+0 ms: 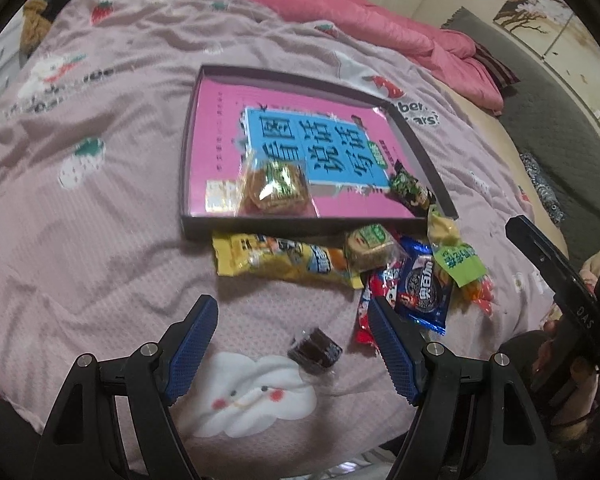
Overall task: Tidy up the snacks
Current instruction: 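Withdraw both grippers from the tray back toward the snack pile, then grasp the yellow stick snack with the left gripper while the right gripper grasps the green-labelled chip bag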
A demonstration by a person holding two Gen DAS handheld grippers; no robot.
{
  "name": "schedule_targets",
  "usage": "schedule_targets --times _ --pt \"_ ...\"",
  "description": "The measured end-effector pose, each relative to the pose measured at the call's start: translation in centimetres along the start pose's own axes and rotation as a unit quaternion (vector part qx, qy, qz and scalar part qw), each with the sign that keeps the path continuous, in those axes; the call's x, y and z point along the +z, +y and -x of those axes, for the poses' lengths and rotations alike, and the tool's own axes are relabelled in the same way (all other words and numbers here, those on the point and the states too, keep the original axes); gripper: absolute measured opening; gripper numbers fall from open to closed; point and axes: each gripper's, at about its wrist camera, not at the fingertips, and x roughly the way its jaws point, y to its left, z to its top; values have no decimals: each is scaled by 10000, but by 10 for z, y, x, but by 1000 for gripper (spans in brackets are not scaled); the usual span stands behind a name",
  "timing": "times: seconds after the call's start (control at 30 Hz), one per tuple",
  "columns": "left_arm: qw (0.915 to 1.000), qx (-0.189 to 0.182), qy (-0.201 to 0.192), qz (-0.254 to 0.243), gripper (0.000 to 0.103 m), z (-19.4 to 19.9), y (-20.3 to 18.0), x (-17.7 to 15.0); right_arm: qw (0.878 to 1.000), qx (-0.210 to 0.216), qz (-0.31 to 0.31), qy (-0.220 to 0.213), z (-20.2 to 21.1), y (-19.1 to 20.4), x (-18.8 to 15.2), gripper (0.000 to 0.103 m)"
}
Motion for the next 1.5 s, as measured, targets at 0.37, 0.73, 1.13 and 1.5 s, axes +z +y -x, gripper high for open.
schedule_targets --times 0.37,0.73,1.13,1.5 --pt "9939 -386 246 1008 78 -37 20 2 9996 -43 98 249 -13 4 -7 72" --pt "9891 -272 159 1439 78 -60 22 25 9980 -192 69 605 -36 0 -12 72" --pt "9906 168 43 1358 73 -74 12 27 9954 -276 207 890 -72 2 -12 71" --pt "9880 331 51 1509 47 -75 19 28 9913 -238 869 965 -78 21 -17 42"
